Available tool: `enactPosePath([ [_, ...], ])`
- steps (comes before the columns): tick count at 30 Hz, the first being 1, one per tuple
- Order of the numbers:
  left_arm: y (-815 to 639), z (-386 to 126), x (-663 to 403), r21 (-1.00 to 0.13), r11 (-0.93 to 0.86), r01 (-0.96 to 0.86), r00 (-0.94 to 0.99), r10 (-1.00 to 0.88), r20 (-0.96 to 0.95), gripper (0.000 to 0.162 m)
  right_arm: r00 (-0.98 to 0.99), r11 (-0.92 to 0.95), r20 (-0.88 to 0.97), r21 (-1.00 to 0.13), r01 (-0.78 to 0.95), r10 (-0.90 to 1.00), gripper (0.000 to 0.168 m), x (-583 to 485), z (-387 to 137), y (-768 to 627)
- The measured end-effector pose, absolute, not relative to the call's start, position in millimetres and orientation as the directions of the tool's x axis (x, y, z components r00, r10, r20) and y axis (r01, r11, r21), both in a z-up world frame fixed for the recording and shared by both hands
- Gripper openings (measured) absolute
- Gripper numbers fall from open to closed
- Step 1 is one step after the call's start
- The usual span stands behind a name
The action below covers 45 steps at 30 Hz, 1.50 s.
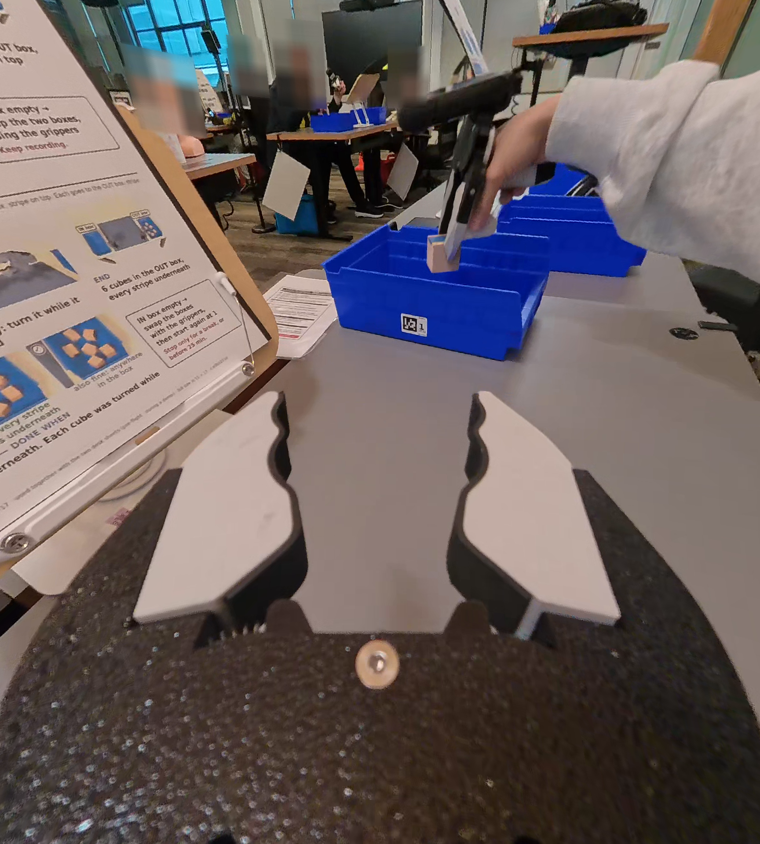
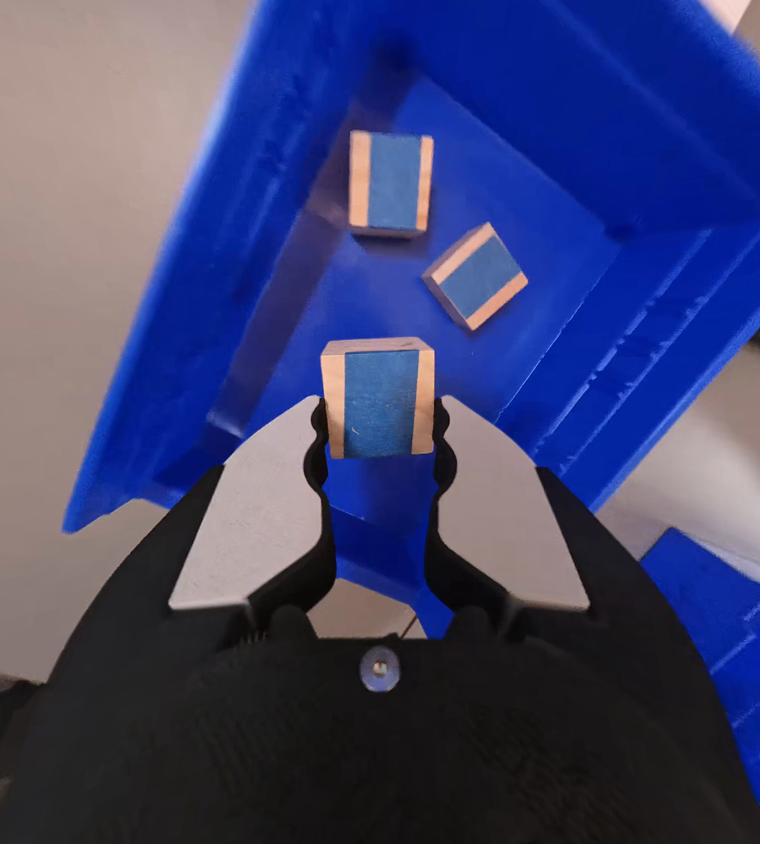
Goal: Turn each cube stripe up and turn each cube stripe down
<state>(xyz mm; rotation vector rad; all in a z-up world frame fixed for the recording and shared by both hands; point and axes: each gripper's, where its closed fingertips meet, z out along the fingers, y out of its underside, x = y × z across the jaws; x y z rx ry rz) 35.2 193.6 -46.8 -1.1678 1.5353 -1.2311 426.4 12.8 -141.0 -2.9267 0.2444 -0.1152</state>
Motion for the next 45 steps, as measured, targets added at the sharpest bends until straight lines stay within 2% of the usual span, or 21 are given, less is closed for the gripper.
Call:
enactPosePath([
  [1, 193, -47, 35, -0.982, 0.099, -0.163, -0.227, -0.972, -0.060, 0.075, 0.979, -0.966, 0.056, -0.185, -0.183, -0.196, 0.044, 431, -152, 9],
  [5, 194, -49, 33, -0.977, 0.114, -0.181, -0.220, -0.973, -0.073, 0.076, 0.968, -0.965, 0.060, -0.109, -0.237, -0.245, 0.045, 446, -182, -6],
  [12, 195, -53, 35, -0.976, 0.098, -0.193, -0.225, -0.973, -0.053, 0.075, 0.959, -0.956, 0.023, -0.096, -0.279, -0.282, 0.045, 450, -206, -8],
  [32, 200, -54, 31, -0.976, 0.073, -0.203, -0.215, -0.976, -0.028, 0.074, 0.953, -0.953, 0.023, -0.045, -0.300, -0.302, 0.045, 448, -222, -16],
  [35, 201, -52, 29, -0.976, 0.078, -0.201, -0.211, -0.977, -0.035, 0.075, 0.948, -0.946, 0.022, -0.081, -0.314, -0.316, 0.049, 450, -215, -15],
  [40, 202, -45, 25, -0.981, 0.071, -0.180, -0.205, -0.978, -0.033, 0.074, 0.951, -0.941, 0.060, -0.173, -0.291, -0.305, 0.077, 451, -182, -14],
  [42, 205, -42, 22, -0.983, 0.069, -0.172, -0.194, -0.980, -0.035, 0.074, 0.954, -0.928, 0.087, -0.273, -0.253, -0.285, 0.087, 449, -156, -6],
  [45, 214, -37, 17, -0.984, 0.046, -0.170, -0.152, -0.988, -0.020, 0.074, 0.957, -0.838, 0.069, -0.504, -0.210, -0.282, 0.088, 430, -103, 24],
])
